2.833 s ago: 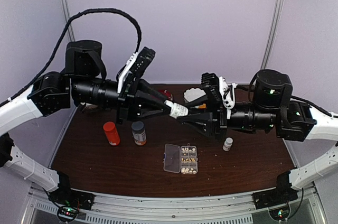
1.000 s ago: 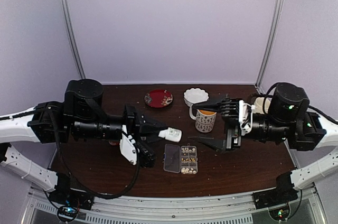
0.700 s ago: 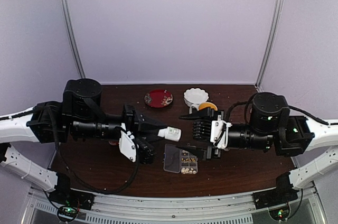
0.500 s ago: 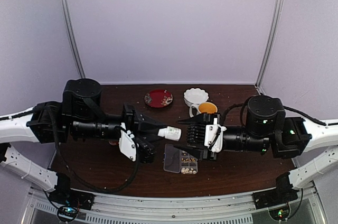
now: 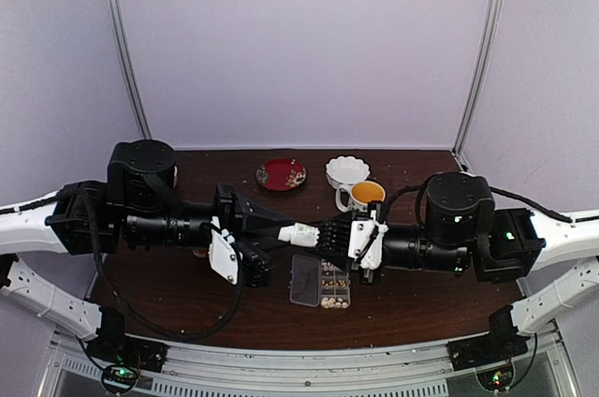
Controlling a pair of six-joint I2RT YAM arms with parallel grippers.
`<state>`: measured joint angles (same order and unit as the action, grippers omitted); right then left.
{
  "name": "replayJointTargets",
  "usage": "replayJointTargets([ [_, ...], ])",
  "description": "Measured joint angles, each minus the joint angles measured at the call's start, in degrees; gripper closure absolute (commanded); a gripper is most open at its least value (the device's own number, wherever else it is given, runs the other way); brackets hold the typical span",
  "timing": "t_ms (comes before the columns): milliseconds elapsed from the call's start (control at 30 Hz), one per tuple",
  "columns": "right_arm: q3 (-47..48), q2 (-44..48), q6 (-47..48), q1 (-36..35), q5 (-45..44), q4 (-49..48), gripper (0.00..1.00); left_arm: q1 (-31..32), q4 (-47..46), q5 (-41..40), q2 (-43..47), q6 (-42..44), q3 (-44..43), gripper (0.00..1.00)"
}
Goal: Sort the pills into containers
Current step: Pass from the right arm to the left
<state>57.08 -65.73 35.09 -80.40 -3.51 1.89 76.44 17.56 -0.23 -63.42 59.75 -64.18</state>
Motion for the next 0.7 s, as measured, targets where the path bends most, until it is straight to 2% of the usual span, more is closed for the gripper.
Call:
replayJointTargets([
  [133,0.00,0.00,-2.47,0.00,0.17,0.04,0.91,0.00,0.00,0.00,0.00,-0.02,0.07,1.00],
  [533,-0.35,1.46,-21.68,1.66,7.85,-1.68,0.94,0.17,-1.73,0.04,0.33,0.09,0.17,1.00],
  [567,-0.57,1.64,-22.67,1.70,8.24,-2.14,0.86,0.31,-2.05,0.07,0.39,0.09,0.17,1.00],
  [600,-0.90,1.88,-23.93,1.73,8.61,-2.78,0.62,0.39,-2.27,0.09,0.42,0.09,0.15,1.00],
  [633,-1.09,2.03,-24.87,1.73,8.81,-3.04,0.48,0.48,-2.43,0.11,0.42,0.09,0.15,1.00],
  [667,-1.16,2.16,-25.40,1.73,8.94,-3.19,0.39,0.52,-2.51,0.09,0.42,0.07,0.15,1.00],
  [700,-1.20,2.32,-26.75,1.73,9.31,-3.54,0.34,0.52,-2.43,-0.22,0.42,0.26,0.15,1.00],
])
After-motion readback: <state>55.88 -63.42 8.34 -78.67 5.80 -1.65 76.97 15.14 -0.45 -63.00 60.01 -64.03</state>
